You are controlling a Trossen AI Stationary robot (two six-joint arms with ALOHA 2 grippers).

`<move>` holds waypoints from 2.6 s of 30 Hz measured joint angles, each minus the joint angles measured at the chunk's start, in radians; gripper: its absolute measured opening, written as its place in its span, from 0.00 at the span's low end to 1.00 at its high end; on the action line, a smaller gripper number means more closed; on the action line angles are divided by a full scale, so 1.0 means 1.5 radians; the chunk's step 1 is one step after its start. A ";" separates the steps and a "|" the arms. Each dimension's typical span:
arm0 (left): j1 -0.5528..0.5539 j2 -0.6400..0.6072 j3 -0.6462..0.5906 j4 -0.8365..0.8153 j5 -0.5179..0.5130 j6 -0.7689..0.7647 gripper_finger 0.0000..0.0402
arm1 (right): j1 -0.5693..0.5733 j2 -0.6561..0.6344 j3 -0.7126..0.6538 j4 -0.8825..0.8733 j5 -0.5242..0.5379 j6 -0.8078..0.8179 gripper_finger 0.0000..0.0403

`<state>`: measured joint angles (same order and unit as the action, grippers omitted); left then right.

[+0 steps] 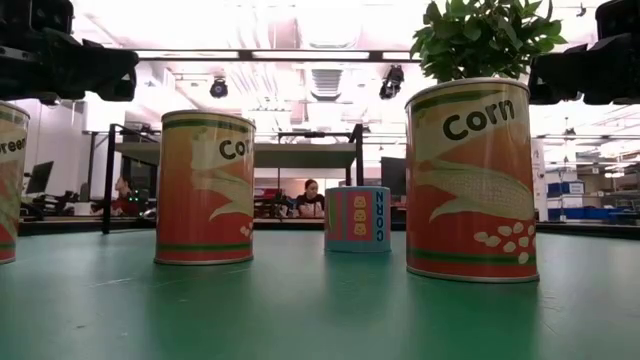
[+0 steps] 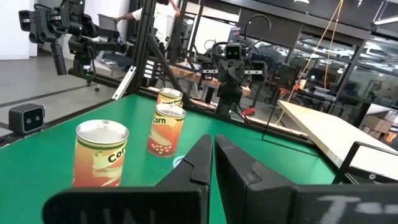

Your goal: Pick and place cans onto a shelf

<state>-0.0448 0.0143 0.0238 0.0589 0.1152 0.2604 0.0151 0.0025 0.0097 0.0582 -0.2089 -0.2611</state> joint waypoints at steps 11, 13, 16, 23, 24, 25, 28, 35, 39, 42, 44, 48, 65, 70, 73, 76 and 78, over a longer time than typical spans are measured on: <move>0.000 0.000 0.000 0.000 0.000 0.000 0.00 | 0.000 0.000 0.000 0.000 0.000 0.000 0.02; 0.000 0.000 0.000 0.000 0.000 0.000 0.00 | 0.000 0.000 0.000 0.000 0.000 0.000 0.02; 0.000 0.000 0.000 0.000 0.000 0.000 0.00 | 0.000 0.000 0.000 0.000 0.000 0.000 0.02; 0.000 0.000 0.000 0.000 0.000 0.000 0.00 | 0.000 0.000 0.000 0.000 0.000 0.000 0.02; 0.000 0.000 0.000 0.000 0.000 0.000 0.00 | 0.000 0.000 0.000 0.000 0.000 0.000 0.02; 0.000 0.000 0.000 0.000 0.000 0.000 0.00 | 0.000 0.000 0.000 0.000 0.000 0.000 0.02; 0.000 0.000 0.000 0.000 0.000 0.000 0.00 | 0.000 0.000 0.000 0.000 0.000 0.000 0.02; 0.000 0.000 0.000 0.000 0.000 0.000 0.00 | 0.000 0.000 0.000 0.000 0.000 0.000 0.02; 0.000 0.000 0.000 0.000 0.000 0.000 0.00 | 0.000 0.000 0.000 0.000 0.000 0.000 0.02; 0.000 0.000 0.000 0.000 0.000 0.000 0.00 | 0.000 0.000 0.000 0.000 0.000 0.000 0.02; 0.000 0.000 0.000 0.000 0.000 0.000 0.00 | 0.000 0.000 0.000 0.000 0.000 0.000 0.02; 0.000 0.000 0.000 0.000 0.000 0.000 0.00 | 0.000 0.000 0.000 0.000 0.000 0.000 0.02; 0.000 0.000 0.000 0.000 0.000 0.000 0.00 | 0.000 0.000 0.000 -0.001 0.000 0.000 0.02; 0.000 0.000 0.000 0.000 0.000 0.000 0.00 | 0.000 0.000 0.000 0.009 0.000 0.044 0.02; 0.000 0.000 0.000 0.017 0.000 -0.004 0.00 | -0.001 0.001 0.000 0.080 0.017 0.140 0.02; -0.001 0.000 0.000 0.095 0.001 -0.022 0.00 | -0.001 0.003 0.000 0.132 0.049 0.215 0.02; -0.003 0.002 0.000 0.156 0.010 -0.133 0.00 | -0.001 0.009 0.000 0.142 0.076 0.251 0.02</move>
<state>-0.0495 0.0172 0.0243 0.2936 0.1299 0.0611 0.0143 0.0158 0.0093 0.2717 -0.0945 0.1157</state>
